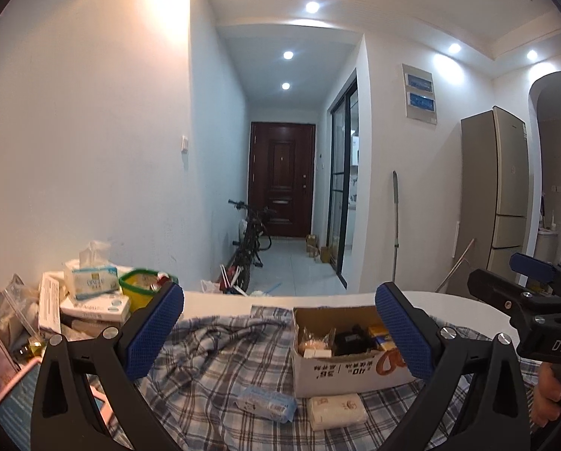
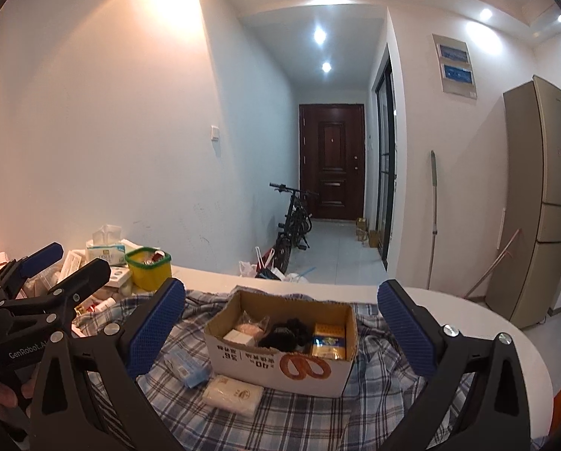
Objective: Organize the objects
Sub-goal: 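Move both grippers toward the blue wipes pack and white tissue pack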
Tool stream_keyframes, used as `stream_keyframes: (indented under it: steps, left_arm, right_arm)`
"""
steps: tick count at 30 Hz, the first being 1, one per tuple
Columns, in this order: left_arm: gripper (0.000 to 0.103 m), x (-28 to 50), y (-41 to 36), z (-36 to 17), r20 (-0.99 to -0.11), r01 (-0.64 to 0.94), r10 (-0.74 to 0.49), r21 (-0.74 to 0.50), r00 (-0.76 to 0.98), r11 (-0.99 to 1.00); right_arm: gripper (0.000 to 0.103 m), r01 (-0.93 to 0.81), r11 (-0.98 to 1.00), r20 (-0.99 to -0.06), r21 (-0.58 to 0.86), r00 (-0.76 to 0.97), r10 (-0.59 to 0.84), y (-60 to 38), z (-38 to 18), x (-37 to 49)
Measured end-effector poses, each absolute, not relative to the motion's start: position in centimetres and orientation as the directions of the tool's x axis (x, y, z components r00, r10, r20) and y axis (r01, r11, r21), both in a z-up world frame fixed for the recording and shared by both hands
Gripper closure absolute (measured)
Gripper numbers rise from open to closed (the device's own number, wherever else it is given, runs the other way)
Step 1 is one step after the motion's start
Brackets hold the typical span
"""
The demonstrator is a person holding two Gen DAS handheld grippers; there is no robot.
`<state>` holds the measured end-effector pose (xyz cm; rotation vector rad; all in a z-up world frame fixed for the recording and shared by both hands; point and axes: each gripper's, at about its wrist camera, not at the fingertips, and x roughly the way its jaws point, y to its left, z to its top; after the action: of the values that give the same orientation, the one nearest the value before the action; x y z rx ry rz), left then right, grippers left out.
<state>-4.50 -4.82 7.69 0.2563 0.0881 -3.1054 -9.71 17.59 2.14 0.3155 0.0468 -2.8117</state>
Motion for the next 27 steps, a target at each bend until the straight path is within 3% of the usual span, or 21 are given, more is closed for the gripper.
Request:
stream_keyframes:
  steps: [5,16,21,24,27]
  left_arm:
    - [0.000,-4.8,-4.7,4.7,-0.268,-0.002,0.018,-0.059,-0.963,-0.998]
    - [0.000,-5.0,-3.7,1.4,-0.359,-0.012,0.044,-0.090,-0.932,-0.996]
    - [0.000,-5.5,-3.1,0.9,-0.374,0.004,0.009,-0.033,-0.927,-0.999]
    - [0.000,-6.6,-2.9,1.6,-0.418,-0.056,0.049,0.003,-0.907,-0.998]
    - [0.000,-7.9,-3.4,3.2,-0.440,-0.068,0.041,0.045,-0.897,-0.997]
  right_arm:
    - [0.001,0.304,-0.951,-0.317,0.063,-0.897,-0.308,19.2,0.2,-10.4]
    - [0.001,0.264,-0.964,-0.310,0.044,-0.913,-0.264,20.9,-1.6,-7.7]
    - [0.001,0.236,-0.972,-0.339,0.025,-0.912,-0.230,21.0,-2.8,-8.3]
    - [0.001,0.251,-0.967,-0.374,0.055,-0.892,-0.253,21.4,-2.7,-9.2]
    - [0.001,0.268,-0.959,-0.357,0.096,-0.890,-0.284,22.0,-1.3,-9.7]
